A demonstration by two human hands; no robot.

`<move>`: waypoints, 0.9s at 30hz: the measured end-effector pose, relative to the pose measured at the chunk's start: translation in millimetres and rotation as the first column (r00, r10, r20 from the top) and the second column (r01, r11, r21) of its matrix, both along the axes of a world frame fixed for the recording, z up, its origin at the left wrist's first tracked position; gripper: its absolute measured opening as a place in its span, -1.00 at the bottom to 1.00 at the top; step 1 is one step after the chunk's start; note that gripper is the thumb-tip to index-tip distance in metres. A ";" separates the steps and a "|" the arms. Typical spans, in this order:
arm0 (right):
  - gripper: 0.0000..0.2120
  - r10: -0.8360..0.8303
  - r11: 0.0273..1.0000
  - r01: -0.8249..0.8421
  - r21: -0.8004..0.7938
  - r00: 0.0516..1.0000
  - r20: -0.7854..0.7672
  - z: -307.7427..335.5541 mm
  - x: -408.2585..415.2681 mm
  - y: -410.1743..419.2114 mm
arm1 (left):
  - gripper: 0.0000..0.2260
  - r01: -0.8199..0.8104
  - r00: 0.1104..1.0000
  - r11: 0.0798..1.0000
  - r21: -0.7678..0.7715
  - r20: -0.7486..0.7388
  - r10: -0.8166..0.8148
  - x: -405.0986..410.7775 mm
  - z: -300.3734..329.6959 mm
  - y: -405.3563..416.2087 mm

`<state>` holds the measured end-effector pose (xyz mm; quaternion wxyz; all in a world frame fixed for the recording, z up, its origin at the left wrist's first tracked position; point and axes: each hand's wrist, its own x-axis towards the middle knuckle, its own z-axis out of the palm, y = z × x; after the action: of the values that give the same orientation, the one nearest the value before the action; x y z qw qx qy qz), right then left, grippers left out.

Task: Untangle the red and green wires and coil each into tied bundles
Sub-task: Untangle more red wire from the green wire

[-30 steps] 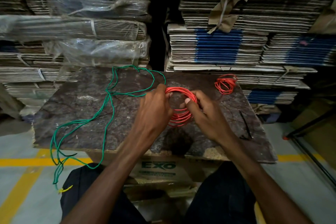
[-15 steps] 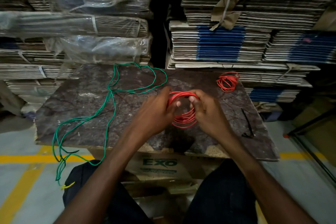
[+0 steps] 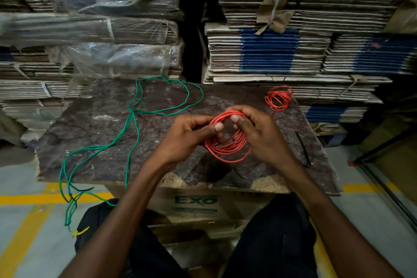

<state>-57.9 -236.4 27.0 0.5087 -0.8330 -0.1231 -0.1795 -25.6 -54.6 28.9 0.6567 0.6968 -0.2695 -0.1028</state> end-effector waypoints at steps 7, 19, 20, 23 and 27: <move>-0.79 0.098 0.951 -0.071 0.302 0.992 -0.076 -2.6 3.4 -1.1 | -0.86 -0.172 0.980 0.974 -0.148 -0.122 0.155 -2.1 -3.9 -14.1; -0.68 -0.238 0.918 0.251 -0.307 0.968 0.078 -27.2 -9.4 -22.9 | -0.78 -0.283 0.959 0.959 -0.016 -0.039 0.282 5.8 -21.8 -39.3; -0.68 -0.261 0.907 0.280 -0.316 0.960 0.101 -28.8 -9.8 -23.9 | -0.75 -0.259 0.965 0.965 0.035 -0.019 0.260 6.1 -22.8 -39.9; -0.69 -0.293 0.895 0.314 -0.318 0.949 0.112 -33.8 -12.4 -28.7 | -0.73 -0.152 0.987 0.975 0.164 -0.020 0.157 6.8 -23.2 -37.9; -0.71 -0.289 0.917 0.302 -0.259 0.953 0.087 -37.6 -15.9 -36.1 | -0.75 -0.037 0.987 0.986 0.164 -0.147 0.062 3.0 -17.9 -38.6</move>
<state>-73.8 -272.5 -10.7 0.3546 -0.8989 -0.0314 -0.2554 -22.6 -93.2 10.9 0.6194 0.7441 -0.1923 -0.1603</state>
